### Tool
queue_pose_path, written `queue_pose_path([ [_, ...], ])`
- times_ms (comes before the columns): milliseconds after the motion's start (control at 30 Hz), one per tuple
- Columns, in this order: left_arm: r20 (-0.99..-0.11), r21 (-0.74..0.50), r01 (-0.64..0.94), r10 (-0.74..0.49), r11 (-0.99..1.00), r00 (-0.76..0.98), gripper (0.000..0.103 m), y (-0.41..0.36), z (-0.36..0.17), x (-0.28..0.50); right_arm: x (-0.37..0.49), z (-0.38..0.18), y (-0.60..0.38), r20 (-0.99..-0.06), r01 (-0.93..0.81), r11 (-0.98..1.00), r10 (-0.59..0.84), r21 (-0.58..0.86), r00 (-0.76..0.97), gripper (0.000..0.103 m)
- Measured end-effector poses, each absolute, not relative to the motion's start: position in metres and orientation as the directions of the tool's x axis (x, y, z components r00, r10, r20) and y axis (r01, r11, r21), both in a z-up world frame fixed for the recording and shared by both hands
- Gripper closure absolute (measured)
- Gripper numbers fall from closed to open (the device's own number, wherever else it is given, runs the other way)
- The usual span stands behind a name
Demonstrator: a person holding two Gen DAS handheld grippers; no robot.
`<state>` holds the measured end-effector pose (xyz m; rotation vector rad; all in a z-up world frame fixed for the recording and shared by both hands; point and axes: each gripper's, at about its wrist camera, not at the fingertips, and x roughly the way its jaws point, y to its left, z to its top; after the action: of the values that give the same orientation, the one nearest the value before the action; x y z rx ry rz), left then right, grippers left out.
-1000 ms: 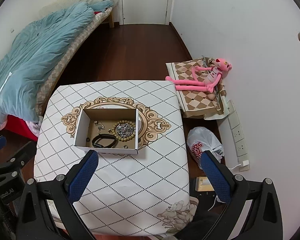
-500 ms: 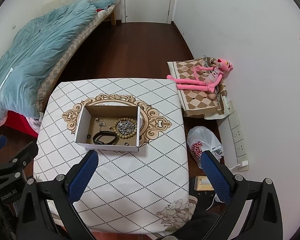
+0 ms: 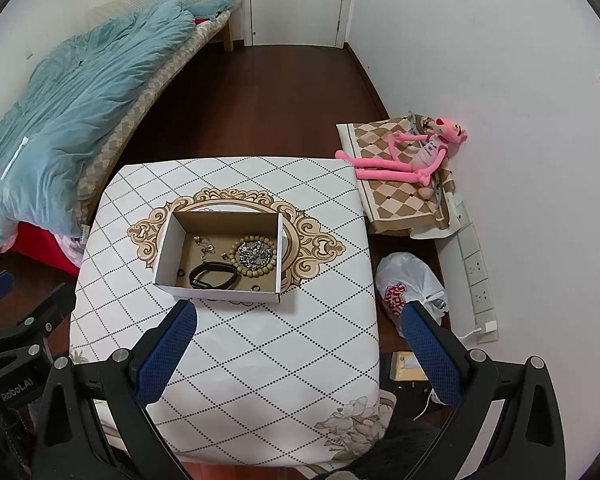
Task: Organize jewelry
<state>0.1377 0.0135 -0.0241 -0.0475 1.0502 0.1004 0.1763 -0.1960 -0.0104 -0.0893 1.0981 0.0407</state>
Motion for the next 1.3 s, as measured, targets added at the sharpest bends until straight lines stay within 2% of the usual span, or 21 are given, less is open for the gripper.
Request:
queue_pose_path([
  [1300,-0.862,0.012,-0.097,0.06,0.995,0.503,0.0,0.0085,-0.0169,0.1367,0.1745,-0.0111,-0.1967,-0.894,-0.079,0.995,-0.015,-0.056,0.448,0.0],
])
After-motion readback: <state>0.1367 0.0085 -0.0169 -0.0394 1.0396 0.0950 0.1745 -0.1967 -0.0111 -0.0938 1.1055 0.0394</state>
